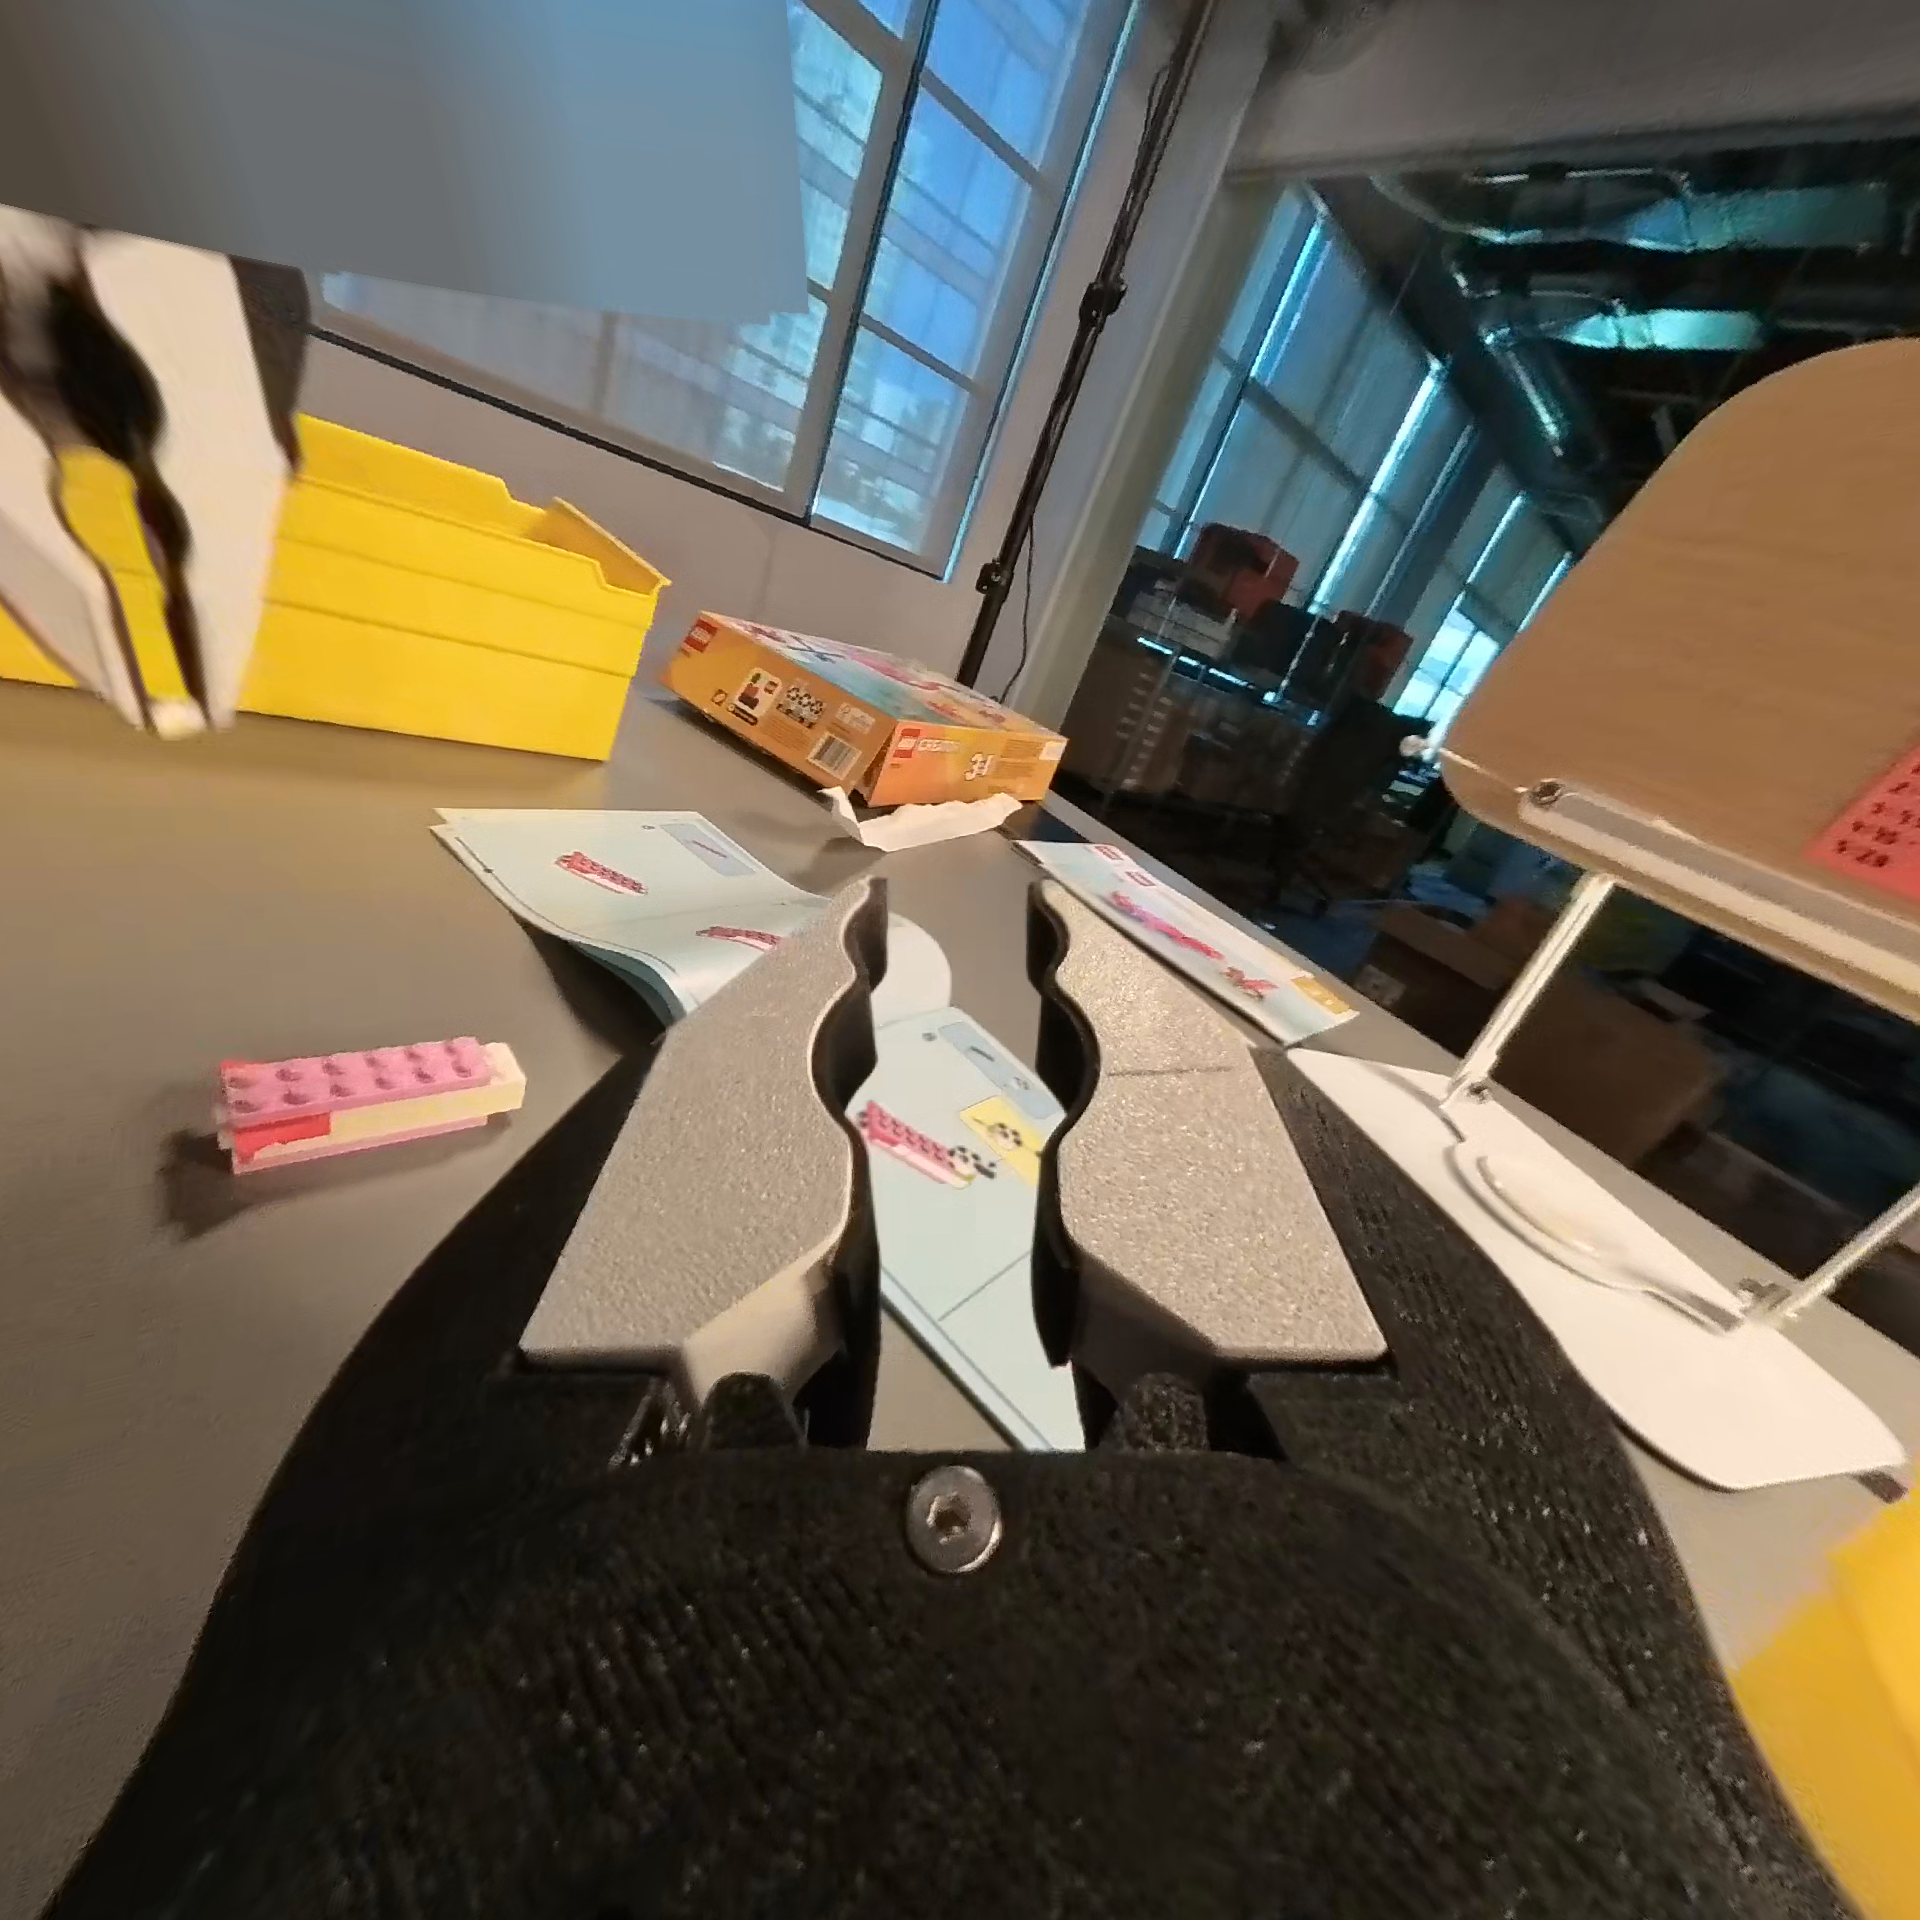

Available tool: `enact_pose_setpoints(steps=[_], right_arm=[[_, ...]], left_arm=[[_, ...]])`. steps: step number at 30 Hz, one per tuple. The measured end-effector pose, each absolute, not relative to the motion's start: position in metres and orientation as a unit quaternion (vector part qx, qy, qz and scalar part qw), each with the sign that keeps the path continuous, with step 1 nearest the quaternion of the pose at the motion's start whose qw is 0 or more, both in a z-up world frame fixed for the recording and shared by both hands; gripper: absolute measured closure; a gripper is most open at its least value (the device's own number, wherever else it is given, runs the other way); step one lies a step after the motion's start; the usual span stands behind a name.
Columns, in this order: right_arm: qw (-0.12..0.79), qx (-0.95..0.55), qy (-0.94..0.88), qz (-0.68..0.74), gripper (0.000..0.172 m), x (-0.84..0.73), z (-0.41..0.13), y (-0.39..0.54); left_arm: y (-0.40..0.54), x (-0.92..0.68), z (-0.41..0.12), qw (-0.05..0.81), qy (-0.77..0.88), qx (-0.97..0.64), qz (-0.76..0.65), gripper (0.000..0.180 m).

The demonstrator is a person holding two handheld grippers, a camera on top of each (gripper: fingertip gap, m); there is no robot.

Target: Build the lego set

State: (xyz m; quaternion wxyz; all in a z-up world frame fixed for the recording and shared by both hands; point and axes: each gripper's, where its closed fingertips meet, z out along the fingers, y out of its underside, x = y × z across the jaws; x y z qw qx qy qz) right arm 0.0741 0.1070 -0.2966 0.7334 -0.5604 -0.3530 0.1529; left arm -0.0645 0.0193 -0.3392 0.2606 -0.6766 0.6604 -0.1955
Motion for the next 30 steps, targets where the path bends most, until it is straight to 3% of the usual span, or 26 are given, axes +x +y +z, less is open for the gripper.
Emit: enact_pose_setpoints(steps=[3,9,17,23,30], right_arm=[[0.687,-0.586,-0.383,0.193,0.145,0.06,-0.31,0.103],[0.543,-0.616,-0.514,0.247,0.136,0.022,-0.352,0.068],[0.438,-0.637,-0.569,0.282,0.125,-0.003,-0.378,0.043],[0.392,-0.662,-0.564,0.299,0.109,-0.006,-0.387,0.043],[0.344,-0.681,-0.547,0.345,0.096,-0.013,-0.391,0.043]], left_arm=[[0.021,-0.05,-0.37,0.201,0.648,-0.699,-0.226,0.174],[0.04,-0.041,-0.396,0.176,0.637,-0.724,-0.196,0.174],[0.044,-0.045,-0.41,0.147,0.66,-0.715,-0.178,0.173],[0.042,-0.047,-0.408,0.15,0.643,-0.723,-0.204,0.135],[0.035,-0.064,-0.396,0.229,0.576,-0.75,-0.229,0.125]])
